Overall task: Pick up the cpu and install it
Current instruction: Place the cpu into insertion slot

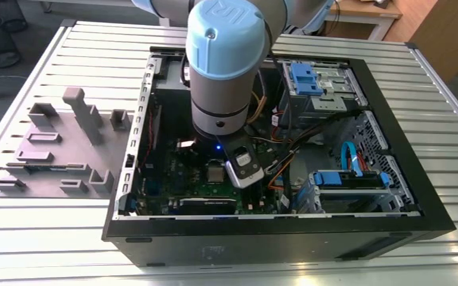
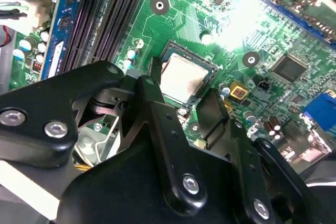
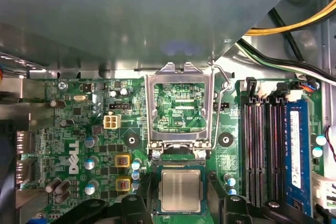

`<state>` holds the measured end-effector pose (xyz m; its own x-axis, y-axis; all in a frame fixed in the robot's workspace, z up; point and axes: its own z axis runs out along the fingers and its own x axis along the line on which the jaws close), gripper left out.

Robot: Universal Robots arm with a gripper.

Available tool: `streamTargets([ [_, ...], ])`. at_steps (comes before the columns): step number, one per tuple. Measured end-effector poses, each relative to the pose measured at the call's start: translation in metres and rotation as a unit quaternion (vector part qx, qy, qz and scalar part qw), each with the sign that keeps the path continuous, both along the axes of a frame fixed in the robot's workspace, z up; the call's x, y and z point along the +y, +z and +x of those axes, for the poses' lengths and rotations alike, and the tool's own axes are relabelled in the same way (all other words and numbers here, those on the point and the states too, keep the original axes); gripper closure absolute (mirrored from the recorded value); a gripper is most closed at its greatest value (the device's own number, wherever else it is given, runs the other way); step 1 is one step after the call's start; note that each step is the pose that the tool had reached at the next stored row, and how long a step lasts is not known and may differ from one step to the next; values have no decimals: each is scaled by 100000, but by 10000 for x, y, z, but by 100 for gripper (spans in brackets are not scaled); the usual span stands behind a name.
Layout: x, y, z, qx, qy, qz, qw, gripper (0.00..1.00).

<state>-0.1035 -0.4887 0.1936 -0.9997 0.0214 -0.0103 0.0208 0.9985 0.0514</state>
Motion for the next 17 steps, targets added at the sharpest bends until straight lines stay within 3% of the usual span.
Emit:
streamTargets([
  [13,0,3,0,3,3,12,100000,46],
  [17,0,3,0,0,5,15,100000,55],
])
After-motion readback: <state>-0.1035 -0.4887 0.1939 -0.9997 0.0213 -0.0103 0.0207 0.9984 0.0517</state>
